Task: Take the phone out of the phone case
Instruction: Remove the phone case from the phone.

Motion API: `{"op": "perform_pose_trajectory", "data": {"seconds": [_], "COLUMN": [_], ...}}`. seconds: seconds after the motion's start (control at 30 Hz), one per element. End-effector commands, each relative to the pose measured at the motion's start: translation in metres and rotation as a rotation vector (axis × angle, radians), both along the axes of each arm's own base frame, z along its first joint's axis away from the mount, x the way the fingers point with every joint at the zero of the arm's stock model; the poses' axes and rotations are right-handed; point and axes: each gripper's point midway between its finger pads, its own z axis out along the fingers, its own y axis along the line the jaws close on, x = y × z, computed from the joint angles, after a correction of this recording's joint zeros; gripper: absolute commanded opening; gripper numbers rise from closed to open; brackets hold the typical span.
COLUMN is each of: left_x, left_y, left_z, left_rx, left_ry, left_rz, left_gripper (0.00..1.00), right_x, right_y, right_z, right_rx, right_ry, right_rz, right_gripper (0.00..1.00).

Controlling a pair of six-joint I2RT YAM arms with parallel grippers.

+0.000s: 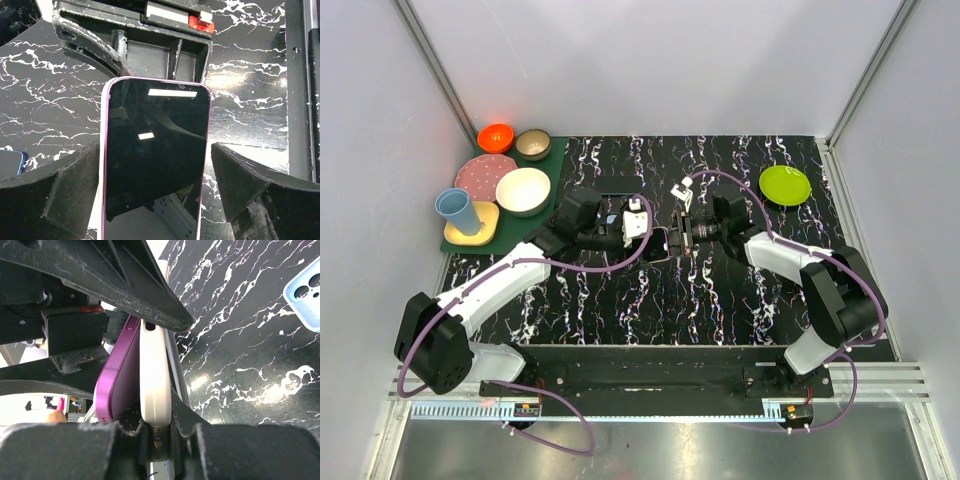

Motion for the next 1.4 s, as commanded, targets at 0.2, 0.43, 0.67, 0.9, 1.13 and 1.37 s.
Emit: {"op": "perform_pose_trajectory", "data": {"seconds": [0.2, 0.43, 0.67, 0.9, 1.13, 1.37], "left_x": [0.006, 0.006, 0.007, 0.006, 0.004, 0.000], "left_y": [-0.015, -0.019, -0.020, -0.020, -0.020, -0.022], "left_z": [0.018, 0.018, 0.015, 0.012, 0.013, 0.016], "left_rx": [-0.040, -0.040, -0.035, -0.028, -0.031, -0.048], "left_ry": [-0.051, -0.039, -0.033, -0.016, -0.014, 0.010], "left_rz": [-0.014, -0.010, -0.012, -0.011, -0.010, -0.028], "left_gripper": [0.86, 0.78, 0.67, 0.57, 0.55, 0.50], "right_x": [0.008, 0.008, 0.007, 0.007, 0.008, 0.010], "right_y": [0.004, 0.005, 0.004, 0.005, 0.004, 0.003], "right_z": [0.027, 0.025, 0.028, 0.030, 0.030, 0.028], "right_rx": [0.054, 0.051, 0.056, 0.061, 0.057, 0.047], "right_ry": [-0.071, -0.061, -0.066, -0.072, -0.089, -0.143], "right_rz": [0.029, 0.028, 0.032, 0.033, 0.027, 0.008], "right_gripper": [0.00, 0.00, 0.00, 0.00, 0.00, 0.00]}}
